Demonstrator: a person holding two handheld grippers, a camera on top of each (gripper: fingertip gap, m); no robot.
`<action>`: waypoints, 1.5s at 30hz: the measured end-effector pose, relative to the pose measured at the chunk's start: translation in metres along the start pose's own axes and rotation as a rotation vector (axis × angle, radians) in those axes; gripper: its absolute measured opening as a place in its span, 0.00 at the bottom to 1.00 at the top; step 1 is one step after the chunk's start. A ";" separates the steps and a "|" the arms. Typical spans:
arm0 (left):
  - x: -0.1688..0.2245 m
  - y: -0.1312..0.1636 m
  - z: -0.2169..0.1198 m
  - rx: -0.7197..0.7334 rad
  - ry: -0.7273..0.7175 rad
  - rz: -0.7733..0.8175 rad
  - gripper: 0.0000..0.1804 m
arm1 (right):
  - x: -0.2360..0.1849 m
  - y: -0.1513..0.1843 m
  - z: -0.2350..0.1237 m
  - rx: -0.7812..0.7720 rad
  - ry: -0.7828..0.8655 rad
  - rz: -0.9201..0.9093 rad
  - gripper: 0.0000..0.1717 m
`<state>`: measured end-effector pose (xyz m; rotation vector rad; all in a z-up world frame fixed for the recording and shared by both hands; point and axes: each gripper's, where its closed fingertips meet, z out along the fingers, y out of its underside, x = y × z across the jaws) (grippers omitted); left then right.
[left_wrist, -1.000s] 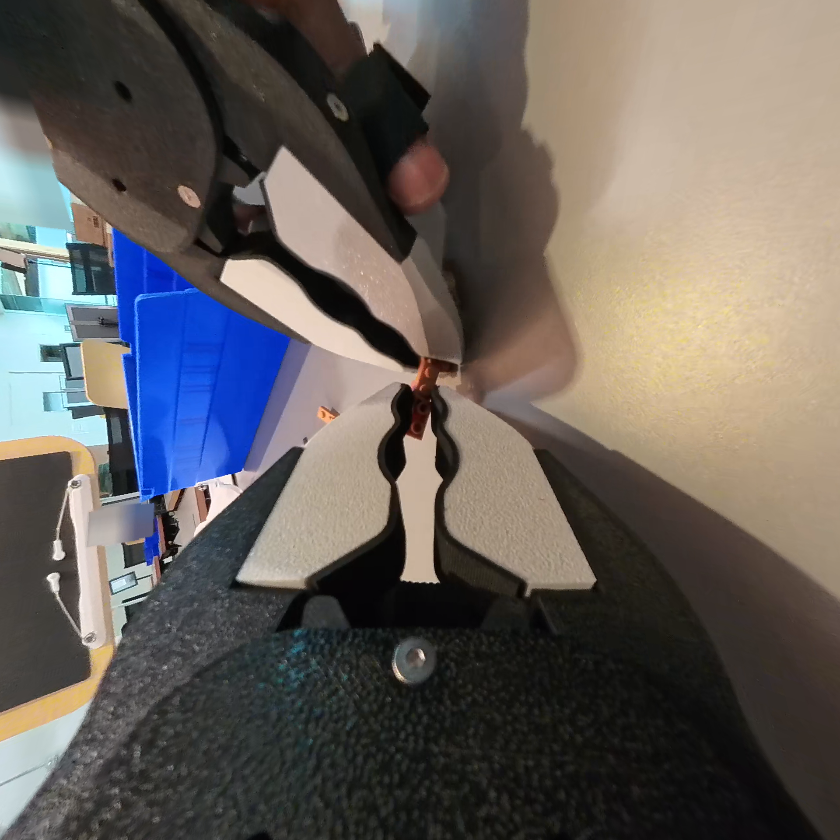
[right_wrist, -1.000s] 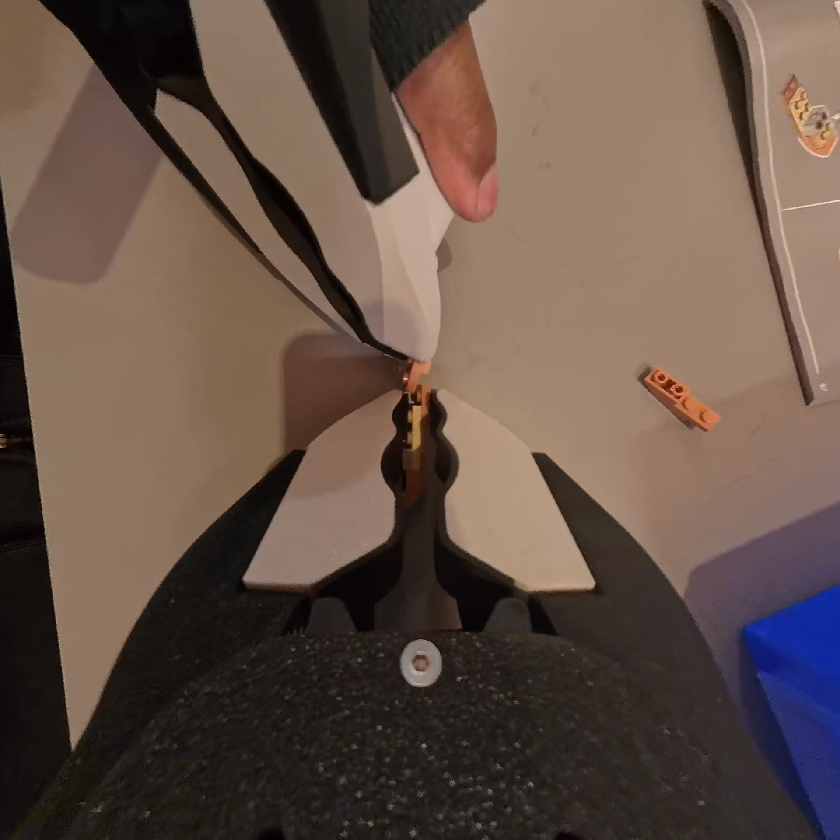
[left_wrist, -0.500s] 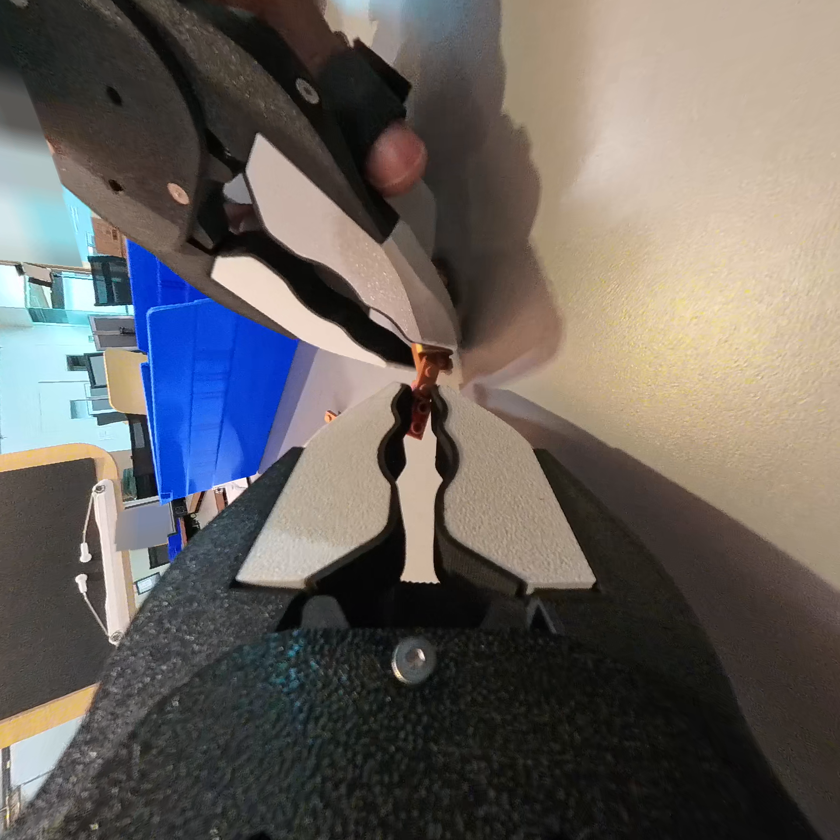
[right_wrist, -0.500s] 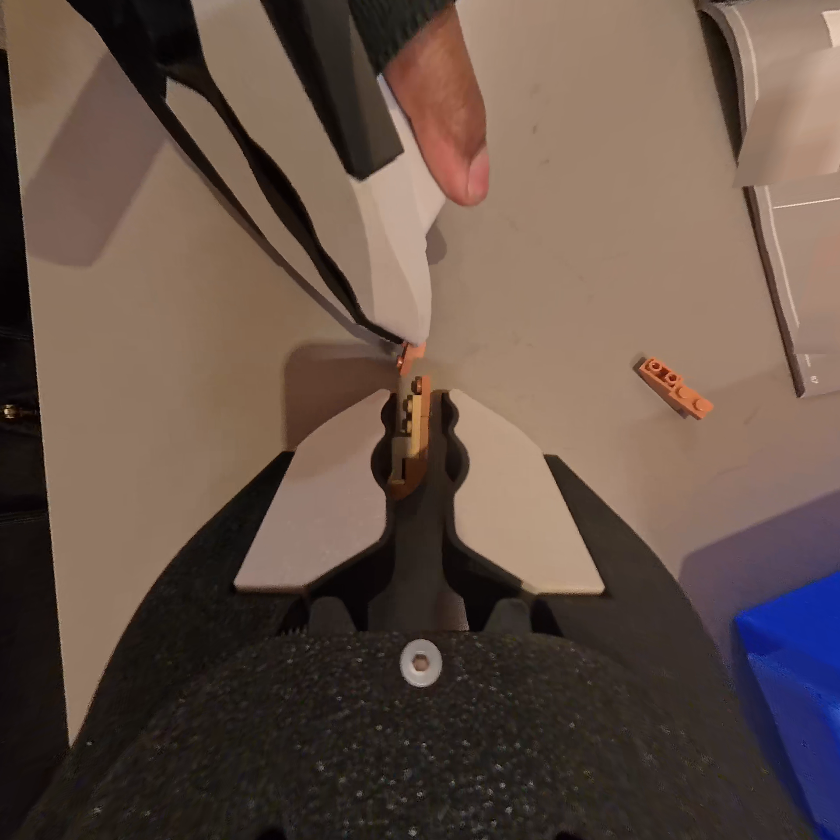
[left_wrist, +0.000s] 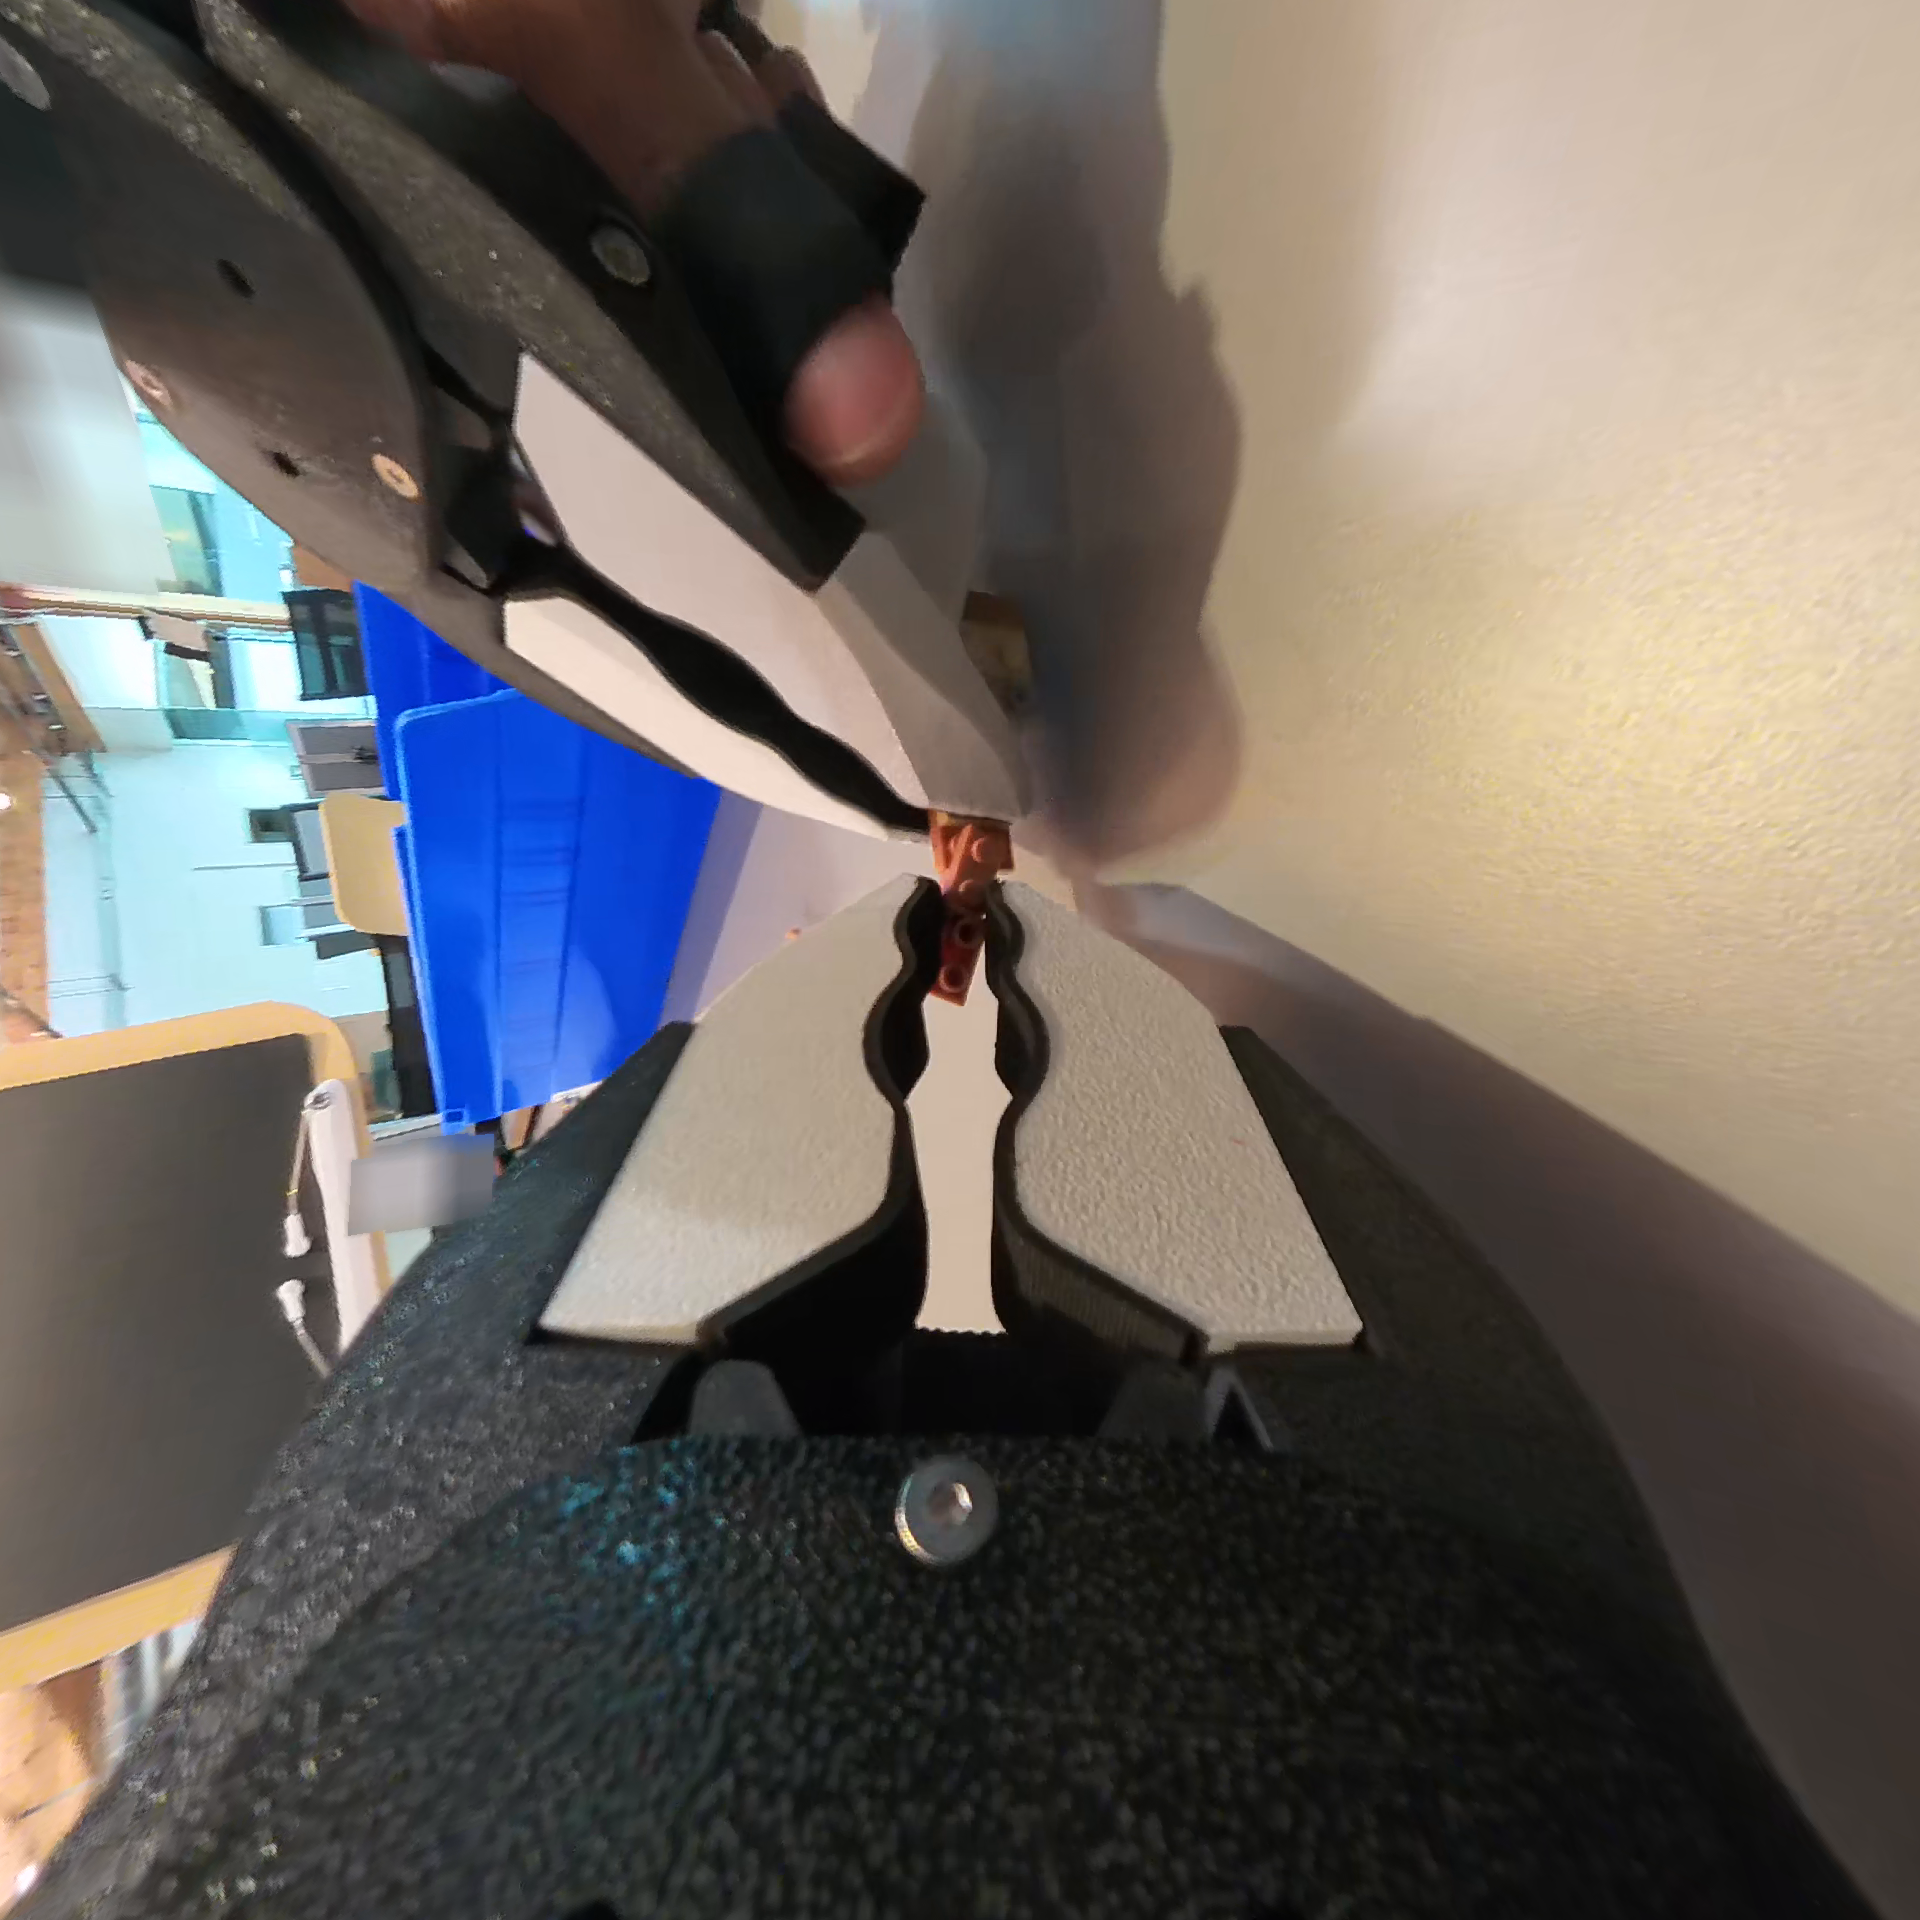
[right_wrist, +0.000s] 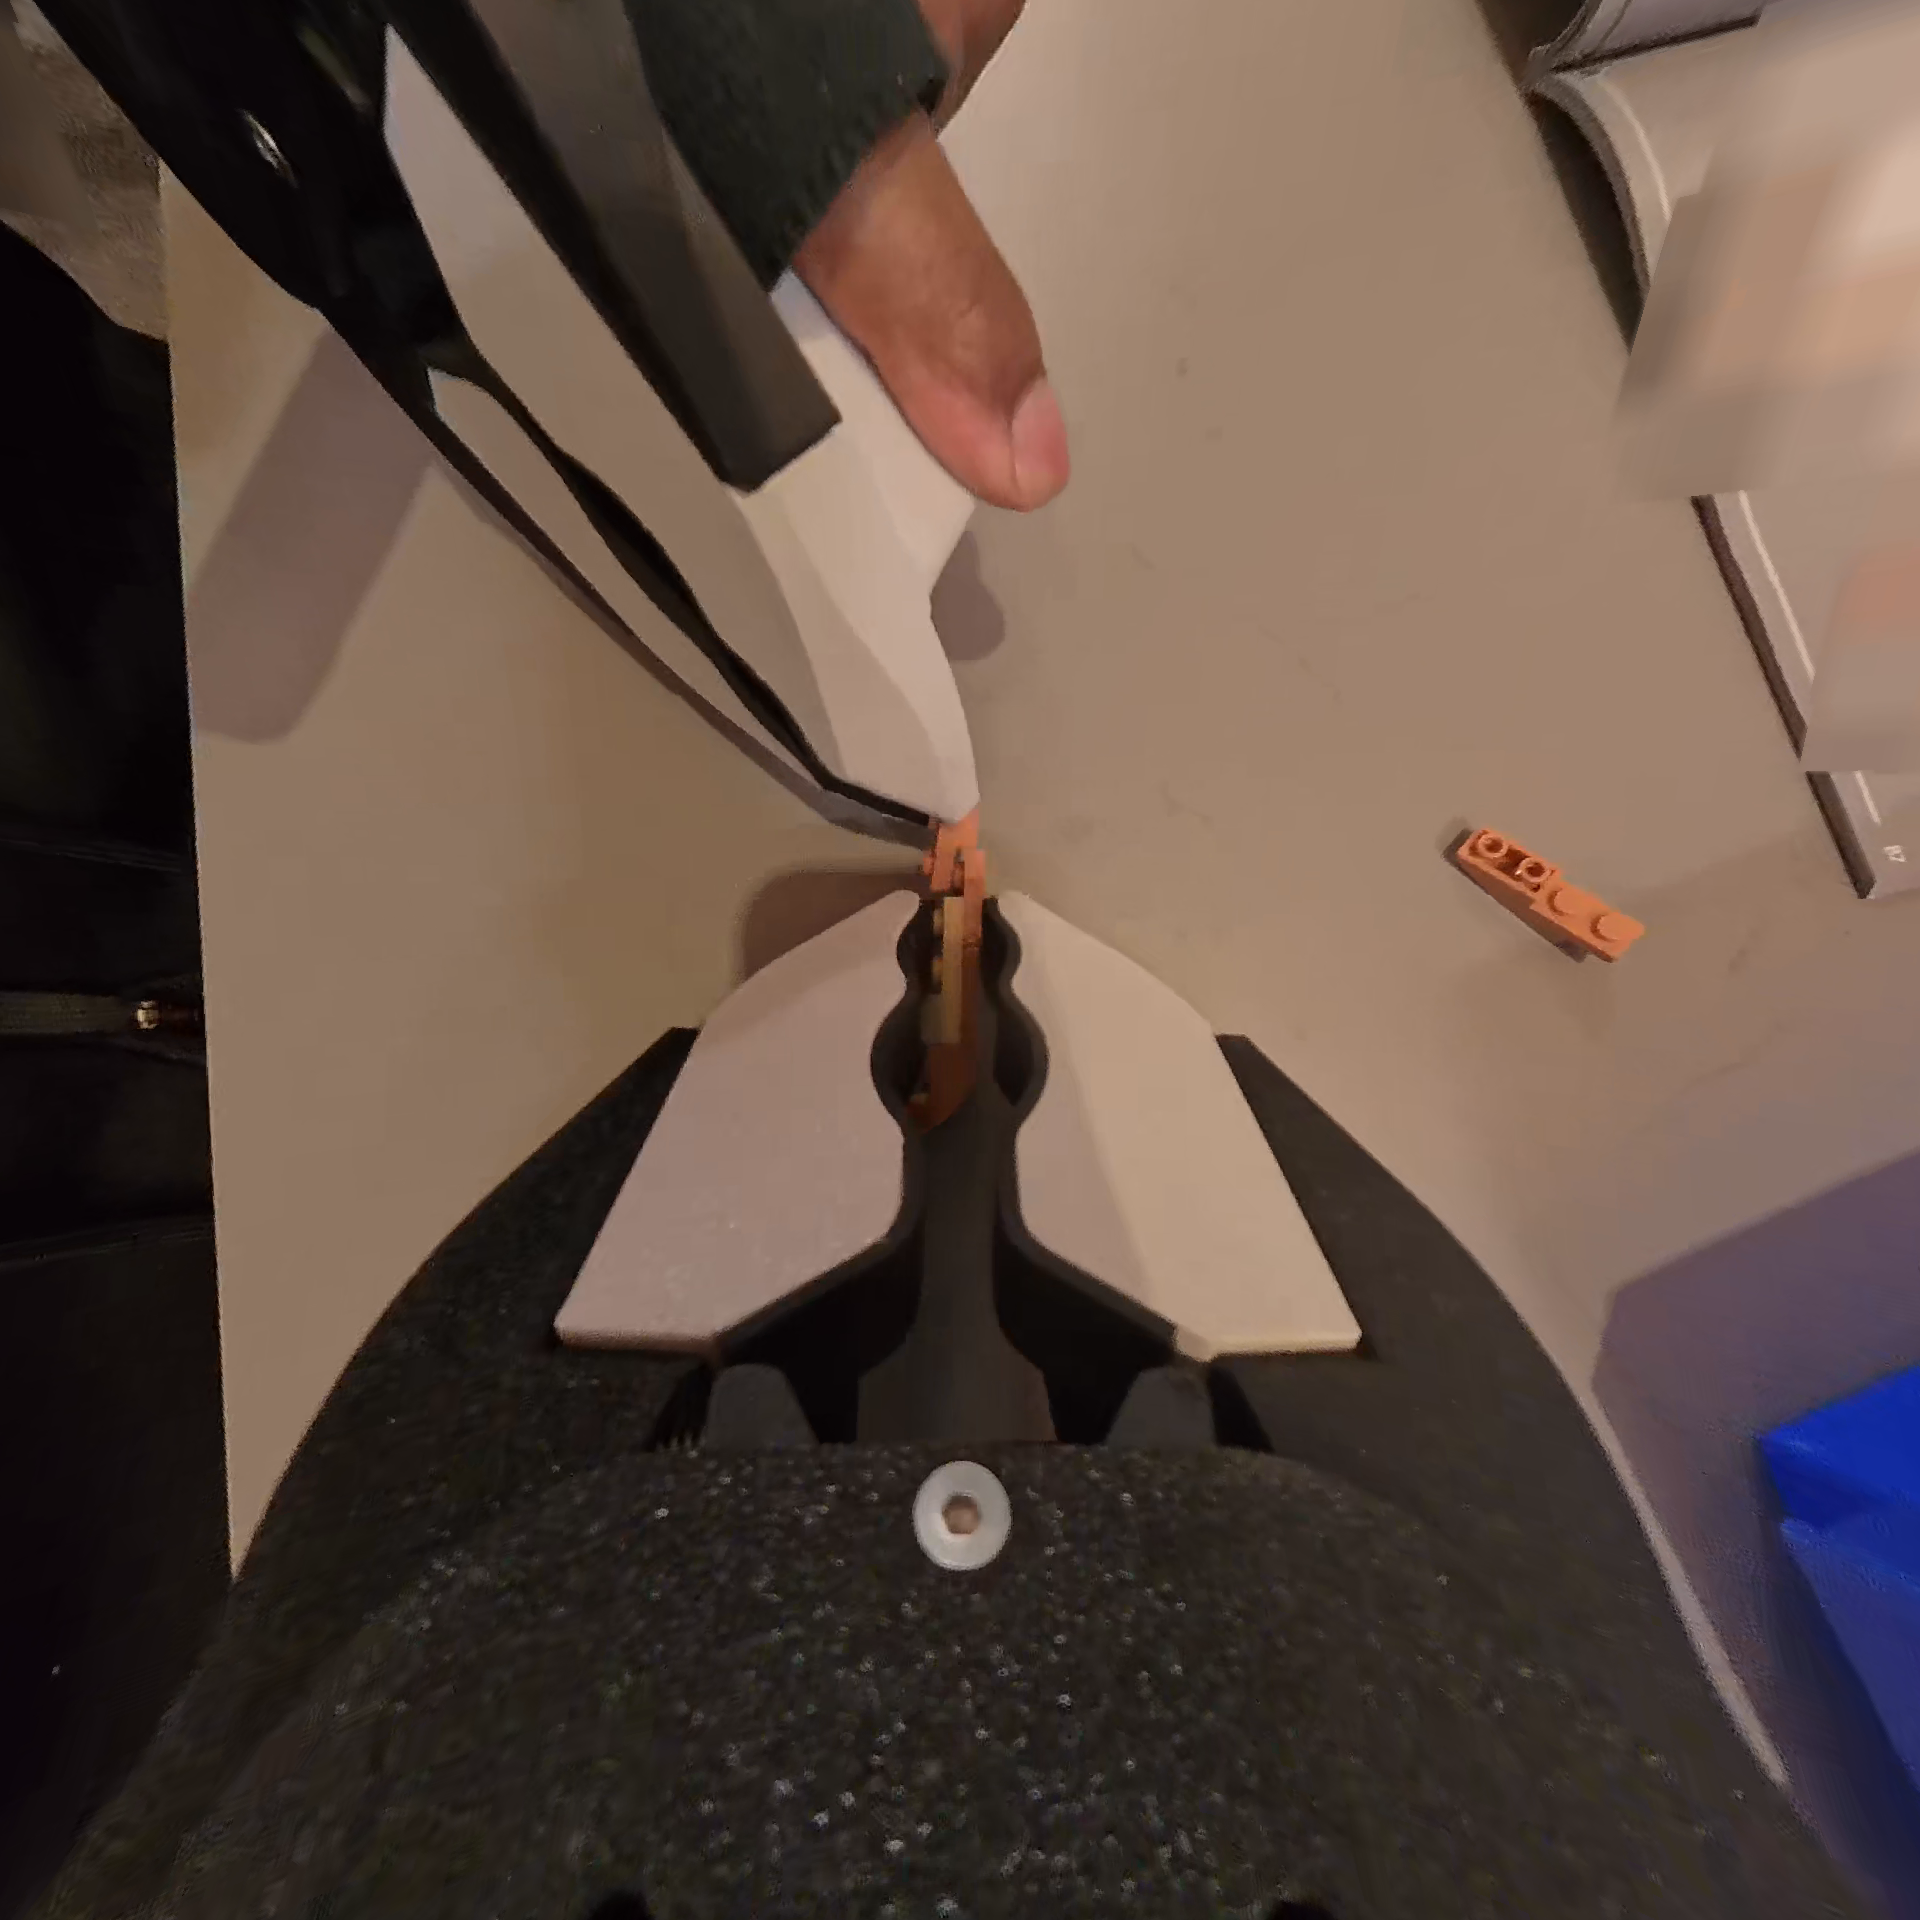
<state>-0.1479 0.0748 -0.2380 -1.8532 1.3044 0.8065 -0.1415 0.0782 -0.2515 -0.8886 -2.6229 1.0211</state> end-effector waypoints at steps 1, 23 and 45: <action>-0.002 0.001 0.000 -0.006 -0.010 0.002 0.04 | 0.001 -0.001 -0.001 0.011 0.001 0.004 0.05; -0.012 0.006 -0.005 -0.132 -0.094 0.150 0.04 | 0.008 -0.013 -0.001 0.061 0.128 -0.057 0.05; -0.021 0.003 -0.011 -0.213 -0.161 0.220 0.04 | 0.011 -0.021 -0.008 0.084 0.249 -0.201 0.04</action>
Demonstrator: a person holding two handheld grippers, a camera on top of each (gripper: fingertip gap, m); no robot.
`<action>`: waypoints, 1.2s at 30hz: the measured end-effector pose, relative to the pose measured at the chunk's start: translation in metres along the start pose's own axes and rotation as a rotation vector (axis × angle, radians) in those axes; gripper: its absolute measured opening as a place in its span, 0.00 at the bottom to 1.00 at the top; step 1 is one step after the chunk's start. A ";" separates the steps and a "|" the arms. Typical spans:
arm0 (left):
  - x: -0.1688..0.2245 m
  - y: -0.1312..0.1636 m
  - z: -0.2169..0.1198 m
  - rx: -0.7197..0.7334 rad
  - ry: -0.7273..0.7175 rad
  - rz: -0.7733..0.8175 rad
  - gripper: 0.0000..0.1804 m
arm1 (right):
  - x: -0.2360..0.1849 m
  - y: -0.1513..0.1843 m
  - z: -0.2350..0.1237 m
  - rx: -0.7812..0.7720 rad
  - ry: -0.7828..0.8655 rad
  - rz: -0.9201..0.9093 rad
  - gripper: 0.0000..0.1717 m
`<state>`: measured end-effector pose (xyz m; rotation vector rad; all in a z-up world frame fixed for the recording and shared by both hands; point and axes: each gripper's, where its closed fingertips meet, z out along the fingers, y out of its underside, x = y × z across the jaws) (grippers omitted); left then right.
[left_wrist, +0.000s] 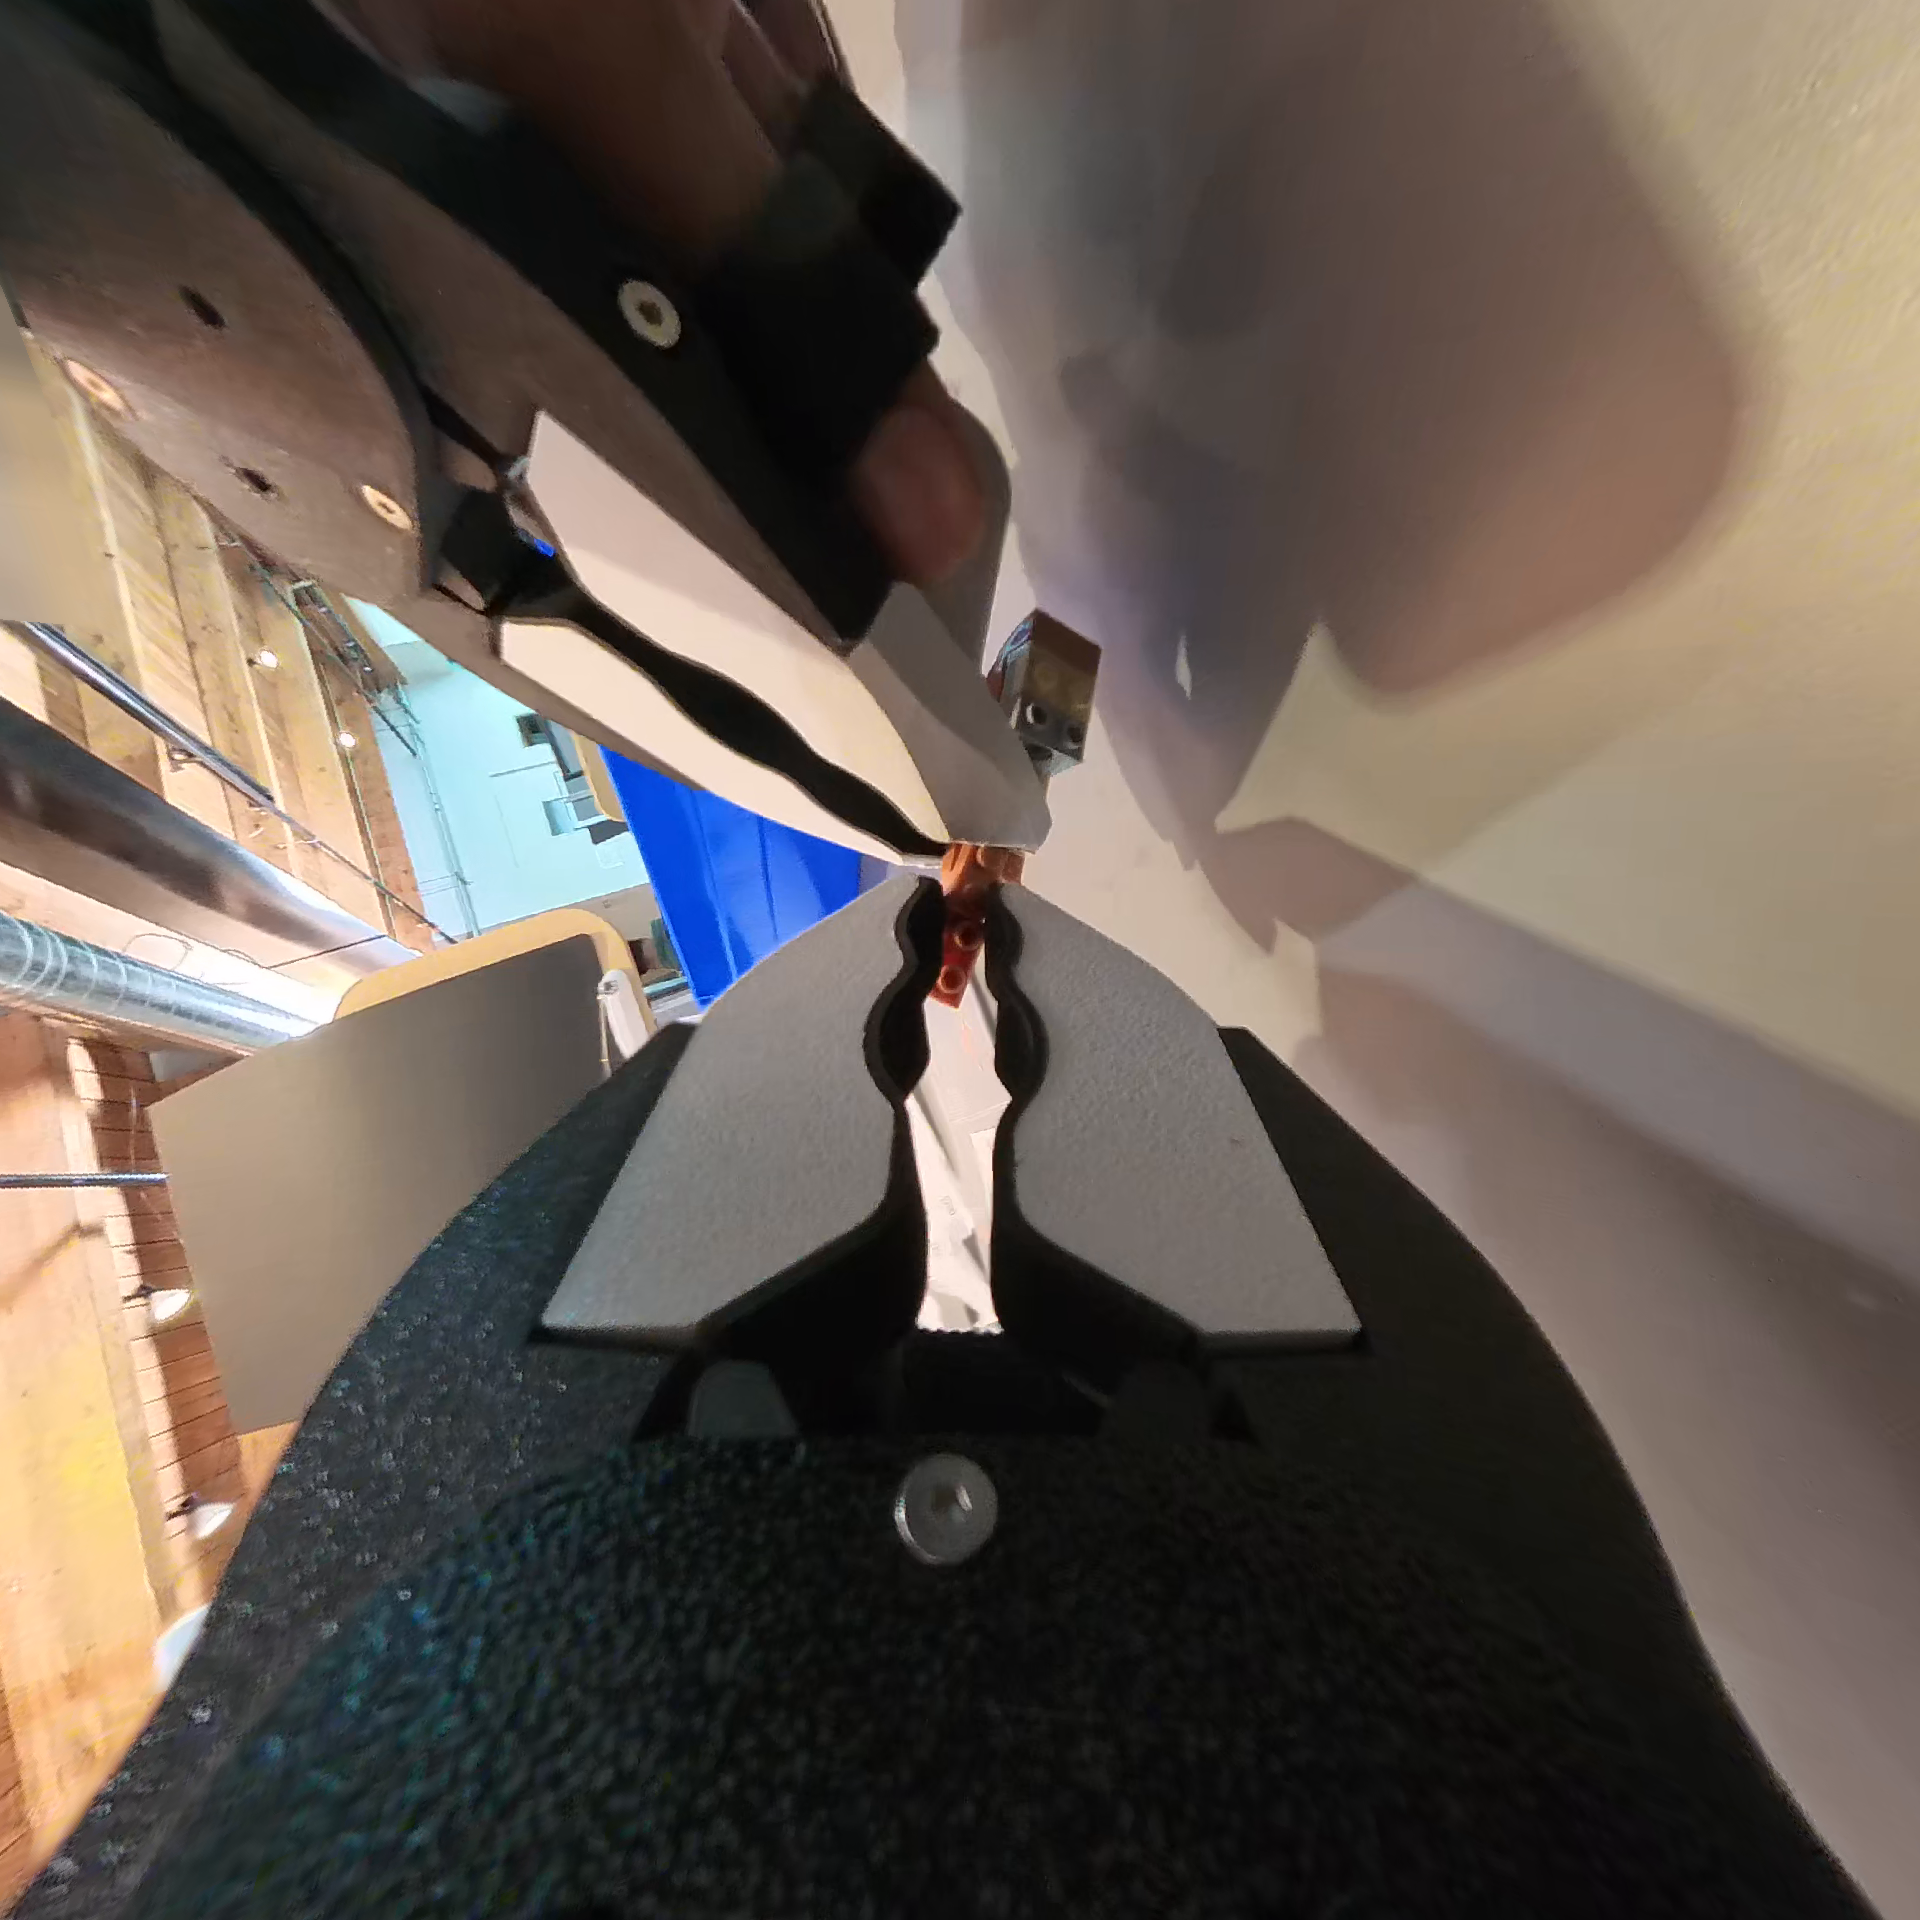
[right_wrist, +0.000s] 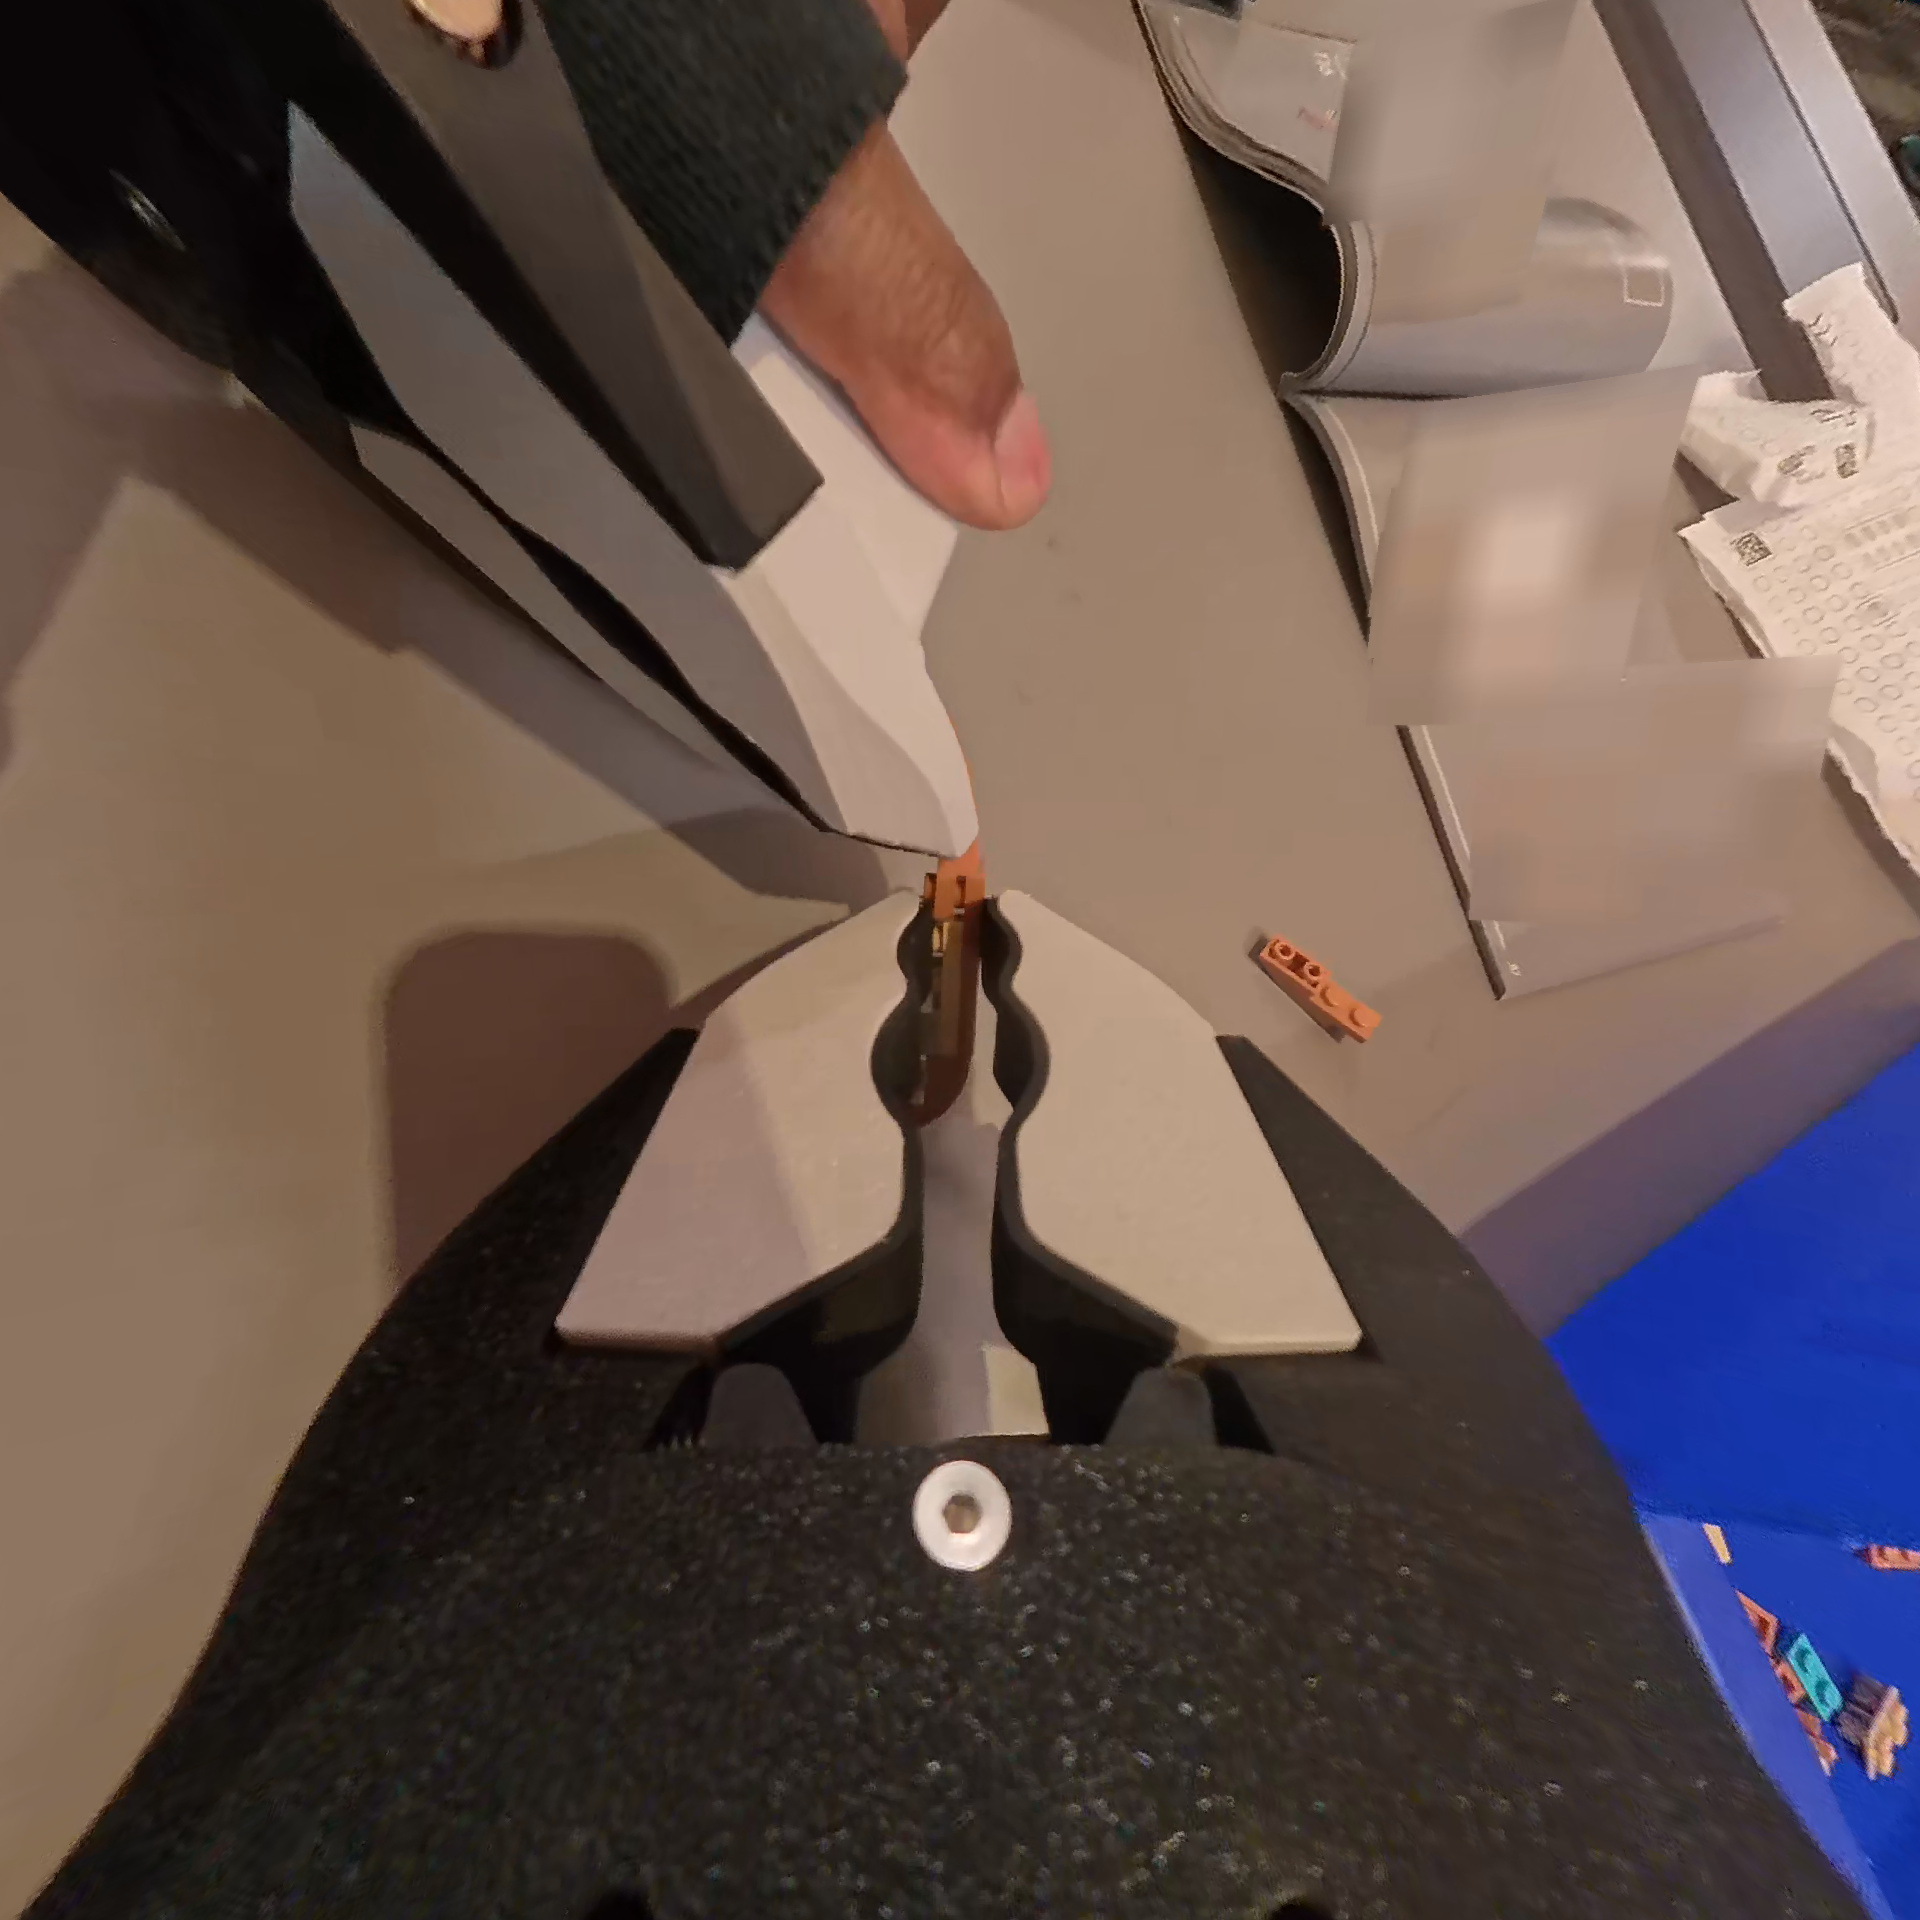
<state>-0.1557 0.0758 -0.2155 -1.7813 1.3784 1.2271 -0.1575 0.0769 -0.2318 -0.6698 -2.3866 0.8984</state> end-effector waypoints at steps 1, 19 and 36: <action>0.001 0.000 0.000 0.003 0.004 -0.009 0.04 | 0.000 0.000 0.000 0.003 -0.004 0.002 0.05; 0.004 0.002 0.002 -0.018 0.023 -0.007 0.04 | -0.005 0.000 0.003 0.024 -0.044 0.029 0.07; 0.009 0.001 0.004 -0.037 0.028 0.028 0.04 | -0.005 0.005 0.009 -0.012 -0.024 0.037 0.05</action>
